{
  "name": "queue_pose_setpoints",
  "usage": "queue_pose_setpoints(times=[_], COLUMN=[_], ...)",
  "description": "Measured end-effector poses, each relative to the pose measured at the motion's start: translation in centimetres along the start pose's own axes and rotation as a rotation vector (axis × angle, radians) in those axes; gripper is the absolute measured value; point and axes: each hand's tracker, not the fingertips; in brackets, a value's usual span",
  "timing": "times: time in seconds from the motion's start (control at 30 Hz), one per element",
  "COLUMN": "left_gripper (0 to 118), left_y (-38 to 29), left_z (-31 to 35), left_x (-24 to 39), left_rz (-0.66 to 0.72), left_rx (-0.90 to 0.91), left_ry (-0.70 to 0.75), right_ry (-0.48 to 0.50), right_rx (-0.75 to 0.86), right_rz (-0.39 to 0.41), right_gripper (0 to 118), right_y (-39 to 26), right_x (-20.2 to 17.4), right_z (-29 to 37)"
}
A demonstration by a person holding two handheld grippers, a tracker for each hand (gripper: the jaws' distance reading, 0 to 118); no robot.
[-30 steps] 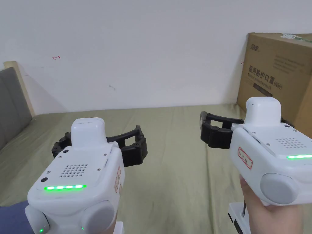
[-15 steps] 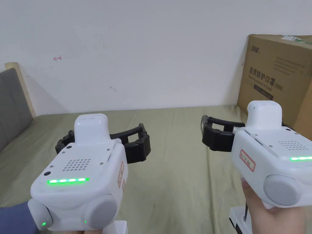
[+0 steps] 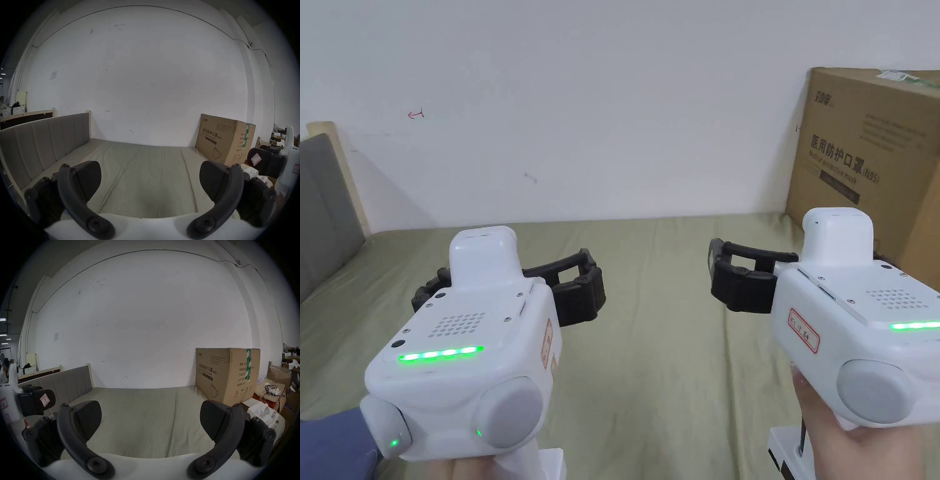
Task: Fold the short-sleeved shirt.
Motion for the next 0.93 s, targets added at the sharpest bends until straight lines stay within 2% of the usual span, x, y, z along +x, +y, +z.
queue_pose_setpoints(times=[0.43,0.67,0.93], left_gripper=[118,118,118], left_y=[-0.76,-0.83,-0.35], left_z=[-0.25,-0.07,0.15], left_x=[0.80,0.72,0.91], left_rz=[-0.001,0.053,0.053], left_rx=[-0.038,-0.051,-0.047], left_ry=[0.012,-0.053,-0.044], right_ry=[0.002,0.005,0.005], right_rx=[-0.010,-0.010,-0.006], right_rz=[0.015,-0.019,-0.018], right_gripper=[118,118,118], right_y=[-0.43,-0.43,-0.31], right_x=[-0.25,0.00,-0.08], right_z=[0.11,0.14,0.34])
